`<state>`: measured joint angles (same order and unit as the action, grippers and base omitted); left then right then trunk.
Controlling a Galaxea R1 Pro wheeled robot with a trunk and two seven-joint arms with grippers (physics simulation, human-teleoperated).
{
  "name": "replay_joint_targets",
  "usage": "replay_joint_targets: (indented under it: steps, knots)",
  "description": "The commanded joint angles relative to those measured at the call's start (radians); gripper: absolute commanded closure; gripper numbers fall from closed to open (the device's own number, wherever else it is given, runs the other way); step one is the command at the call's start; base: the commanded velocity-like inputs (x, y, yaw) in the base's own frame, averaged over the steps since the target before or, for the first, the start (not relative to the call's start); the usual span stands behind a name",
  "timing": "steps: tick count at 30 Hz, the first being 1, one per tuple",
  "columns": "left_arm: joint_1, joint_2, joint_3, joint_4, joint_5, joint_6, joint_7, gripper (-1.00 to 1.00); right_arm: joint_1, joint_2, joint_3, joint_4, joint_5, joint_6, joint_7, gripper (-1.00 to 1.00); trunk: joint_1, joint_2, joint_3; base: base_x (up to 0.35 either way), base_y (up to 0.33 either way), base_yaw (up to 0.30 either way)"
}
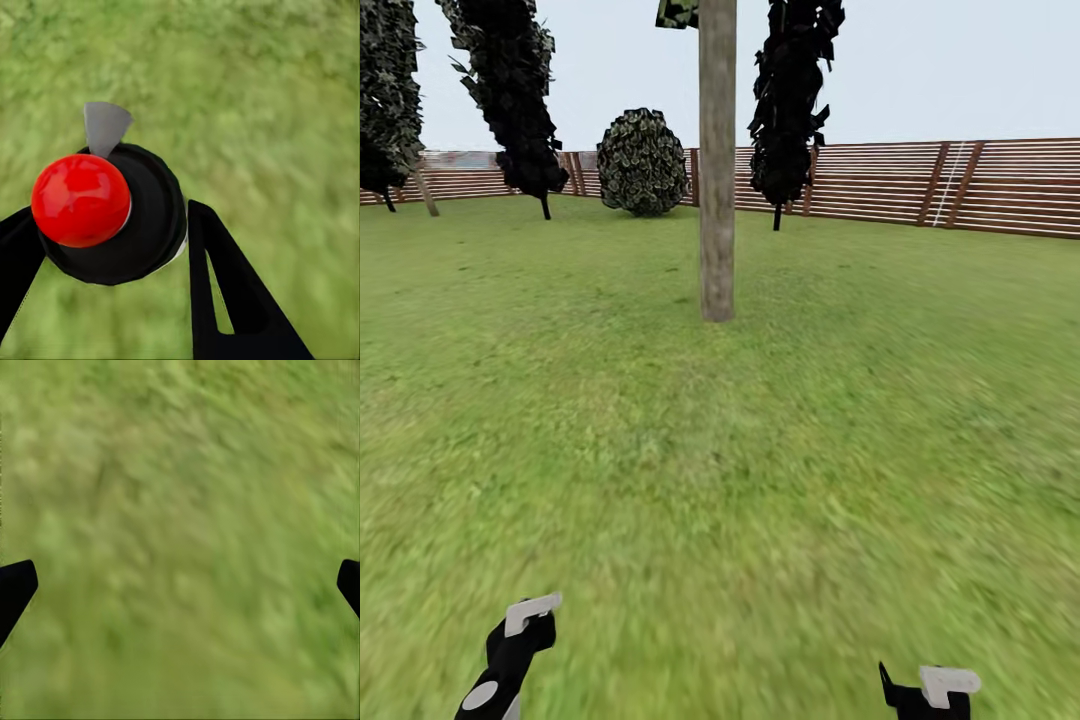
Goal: In the garden, pick up the pesticide atomizer on the floor and spray pesticide onto both trees until each tree trunk is fully covered.
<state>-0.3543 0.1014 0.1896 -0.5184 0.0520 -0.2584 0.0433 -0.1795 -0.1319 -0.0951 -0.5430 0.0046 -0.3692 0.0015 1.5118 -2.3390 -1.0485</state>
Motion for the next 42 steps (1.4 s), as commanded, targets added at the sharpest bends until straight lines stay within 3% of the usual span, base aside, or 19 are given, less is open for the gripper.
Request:
replay_joint_targets:
  steps: [1, 42]
  knots:
    - [0.000, -0.001, 0.000, 0.000, -0.001, 0.000, 0.000, 1.00, 0.000, 0.000, 0.000, 0.000, 0.000, 0.000, 0.000, -1.00, 0.000, 0.000, 0.000, 0.342, 0.106, 0.000]
    - [0.000, 0.000, 0.002, 0.000, -0.004, 0.001, 0.000, 1.00, 0.000, 0.001, 0.000, 0.000, 0.000, 0.001, 0.000, -1.00, 0.000, 0.000, 0.000, 0.339, 0.134, 0.000]
